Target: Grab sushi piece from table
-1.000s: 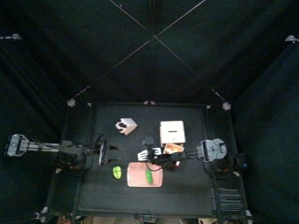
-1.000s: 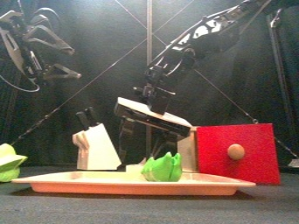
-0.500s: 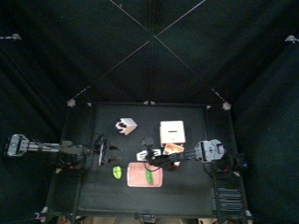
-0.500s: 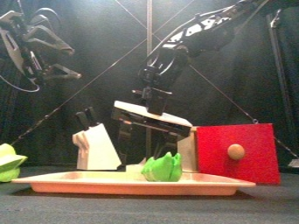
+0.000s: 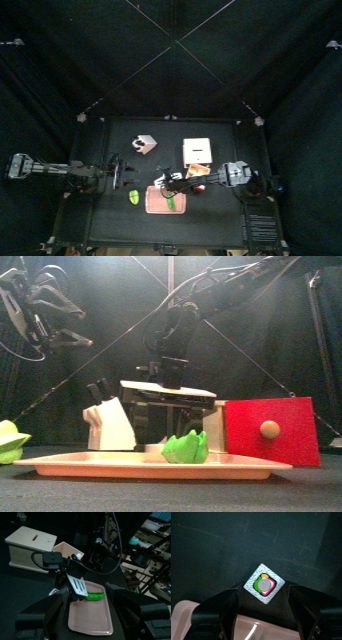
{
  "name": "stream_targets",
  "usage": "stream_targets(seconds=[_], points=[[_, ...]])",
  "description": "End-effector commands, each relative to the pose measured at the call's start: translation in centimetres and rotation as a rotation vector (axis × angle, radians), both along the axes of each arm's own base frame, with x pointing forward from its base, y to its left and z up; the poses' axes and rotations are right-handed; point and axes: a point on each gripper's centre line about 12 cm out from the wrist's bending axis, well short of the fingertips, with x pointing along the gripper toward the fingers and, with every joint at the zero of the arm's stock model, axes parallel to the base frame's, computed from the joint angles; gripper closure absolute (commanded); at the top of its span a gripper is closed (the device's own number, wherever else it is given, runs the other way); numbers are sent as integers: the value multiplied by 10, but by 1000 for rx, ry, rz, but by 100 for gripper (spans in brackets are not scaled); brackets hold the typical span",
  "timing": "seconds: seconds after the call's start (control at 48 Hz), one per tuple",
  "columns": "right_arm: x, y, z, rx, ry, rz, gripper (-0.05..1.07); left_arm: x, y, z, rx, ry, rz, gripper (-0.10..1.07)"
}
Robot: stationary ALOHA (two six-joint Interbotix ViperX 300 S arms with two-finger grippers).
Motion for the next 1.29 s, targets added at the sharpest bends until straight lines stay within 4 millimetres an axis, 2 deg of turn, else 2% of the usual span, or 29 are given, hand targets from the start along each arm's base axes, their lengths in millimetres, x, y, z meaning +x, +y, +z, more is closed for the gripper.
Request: stream_targets(seconds=[0.0,0.854,0.958,1.167,1.271], points=[[8,-2,13,4,-39,-3,10,2,0,5,2,-15,0,3],[3,-4,6,-14,-11,6,12,2,0,5,1,-15,1,3],[3,-3,6,-14,-11,7,17,2,0,5,1,-15,1,3],[3,-3,6,-15,-9,6,39,2,0,5,1,-15,1,3],[4,-4,12,-14,-24,7,42,2,0,5,1,-15,1,3]])
